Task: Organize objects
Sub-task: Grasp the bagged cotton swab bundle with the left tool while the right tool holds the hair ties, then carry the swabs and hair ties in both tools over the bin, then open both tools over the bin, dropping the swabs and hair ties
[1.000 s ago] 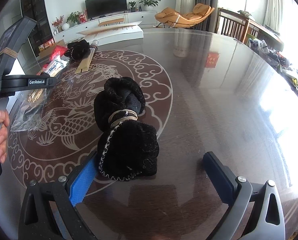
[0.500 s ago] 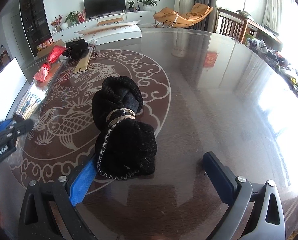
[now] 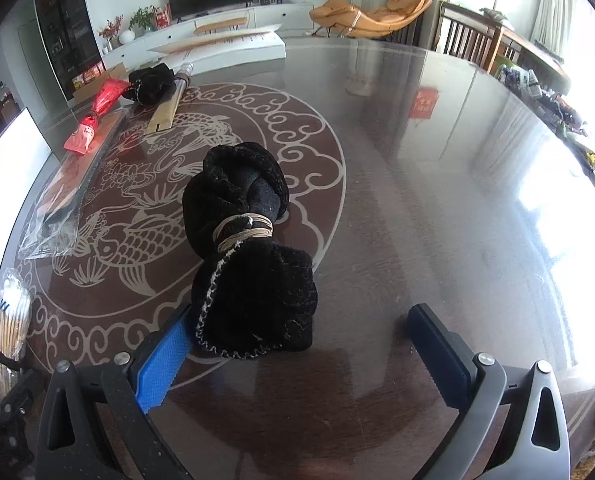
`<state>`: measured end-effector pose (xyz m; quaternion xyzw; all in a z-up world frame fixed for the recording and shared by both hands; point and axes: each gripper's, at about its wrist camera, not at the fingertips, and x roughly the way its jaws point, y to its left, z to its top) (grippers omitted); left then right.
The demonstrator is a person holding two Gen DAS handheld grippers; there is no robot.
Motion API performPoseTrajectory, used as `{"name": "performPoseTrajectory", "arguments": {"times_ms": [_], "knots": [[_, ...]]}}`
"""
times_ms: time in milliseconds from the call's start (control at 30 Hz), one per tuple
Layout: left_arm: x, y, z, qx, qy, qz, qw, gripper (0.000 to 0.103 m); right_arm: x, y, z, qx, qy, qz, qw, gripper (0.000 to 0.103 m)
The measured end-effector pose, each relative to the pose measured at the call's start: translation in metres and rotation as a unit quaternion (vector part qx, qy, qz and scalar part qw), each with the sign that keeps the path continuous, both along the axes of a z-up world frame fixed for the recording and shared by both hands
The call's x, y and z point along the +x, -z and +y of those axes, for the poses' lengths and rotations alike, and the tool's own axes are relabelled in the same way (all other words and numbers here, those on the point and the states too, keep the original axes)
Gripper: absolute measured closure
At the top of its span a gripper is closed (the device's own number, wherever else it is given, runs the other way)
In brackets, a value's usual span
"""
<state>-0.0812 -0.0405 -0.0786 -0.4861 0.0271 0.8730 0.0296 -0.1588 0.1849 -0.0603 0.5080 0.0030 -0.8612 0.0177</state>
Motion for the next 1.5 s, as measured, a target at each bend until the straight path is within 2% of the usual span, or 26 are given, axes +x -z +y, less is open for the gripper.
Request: {"name": "performPoseTrajectory", "arguments": {"times_ms": [100, 167, 200, 233, 267, 333, 433, 533, 667, 800, 933, 1033, 1133, 1267, 1300, 1333, 1367, 1400, 1433, 1500], "knots": [[0.002, -0.001, 0.000, -0.005, 0.005, 0.004, 1.0000, 0.024, -0.021, -0.008, -0.005, -0.058, -0.006, -0.029, 0.998, 0.000], [0.002, -0.001, -0.002, 0.000, 0.008, 0.006, 1.0000, 0.026, -0.035, -0.010, -0.016, -0.045, -0.015, -0.039, 0.998, 0.002], [0.004, -0.001, -0.004, 0.004, 0.005, 0.012, 0.9999, 0.037, -0.040, -0.008, -0.023, -0.026, -0.022, -0.041, 0.999, 0.009], [0.006, -0.003, -0.006, 0.002, 0.004, 0.021, 0.9998, 0.049, -0.042, -0.007, -0.030, 0.004, -0.027, -0.040, 0.999, 0.027], [0.007, -0.005, -0.007, 0.003, 0.006, 0.026, 0.9996, 0.074, -0.040, -0.009, -0.034, 0.024, -0.034, -0.028, 0.999, 0.042], [0.009, -0.006, -0.011, 0.015, 0.007, 0.026, 0.9995, 0.075, -0.031, -0.012, -0.034, 0.015, -0.039, -0.027, 0.999, 0.065], [0.020, -0.011, -0.019, 0.065, 0.005, 0.026, 0.9975, 0.075, -0.001, -0.020, -0.034, 0.009, -0.056, -0.020, 0.998, 0.068], [0.037, -0.027, -0.017, 0.104, 0.012, 0.041, 0.9937, 0.075, 0.033, -0.031, -0.032, -0.023, -0.077, -0.014, 0.997, 0.068], [0.058, -0.065, -0.023, 0.151, 0.018, 0.068, 0.9860, 0.075, 0.064, -0.047, -0.039, -0.077, -0.094, -0.020, 0.992, 0.068], [0.078, -0.116, -0.058, 0.177, 0.000, 0.111, 0.9779, 0.075, 0.080, -0.087, -0.079, -0.126, -0.133, -0.002, 0.983, 0.068], [0.098, -0.155, -0.121, 0.135, -0.061, 0.157, 0.9764, 0.075, 0.094, -0.140, -0.151, -0.167, -0.208, 0.030, 0.963, 0.068], [0.109, -0.162, -0.179, 0.091, -0.132, 0.161, 0.9739, 0.075, 0.104, -0.164, -0.217, -0.189, -0.272, 0.040, 0.943, 0.068], [0.120, -0.150, -0.231, 0.053, -0.199, 0.140, 0.9685, 0.075, 0.118, -0.168, -0.277, -0.194, -0.329, 0.029, 0.923, 0.068], [0.131, -0.118, -0.273, 0.031, -0.259, 0.080, 0.9620, 0.073, 0.135, -0.144, -0.334, -0.190, -0.379, -0.014, 0.906, 0.065], [0.132, -0.110, -0.279, 0.030, -0.273, 0.065, 0.9594, 0.070, 0.140, -0.134, -0.343, -0.188, -0.386, -0.034, 0.902, 0.065], [0.134, -0.105, -0.284, 0.031, -0.284, 0.054, 0.9567, 0.066, 0.142, -0.124, -0.352, -0.188, -0.394, -0.057, 0.898, 0.058], [0.134, -0.101, -0.287, 0.036, -0.293, 0.049, 0.9542, 0.050, 0.146, -0.117, -0.356, -0.189, -0.400, -0.074, 0.894, 0.043], [0.136, -0.100, -0.288, 0.041, -0.299, 0.052, 0.9519, 0.030, 0.149, -0.114, -0.356, -0.190, -0.403, -0.077, 0.892, 0.035], [0.138, -0.102, -0.287, 0.045, -0.304, 0.062, 0.9496, 0.025, 0.154, -0.115, -0.353, -0.191, -0.404, -0.068, 0.892, 0.023], [0.138, -0.108, -0.278, 0.050, -0.299, 0.085, 0.9491, 0.022, 0.159, -0.123, -0.339, -0.187, -0.403, -0.029, 0.896, 0.020]]}}
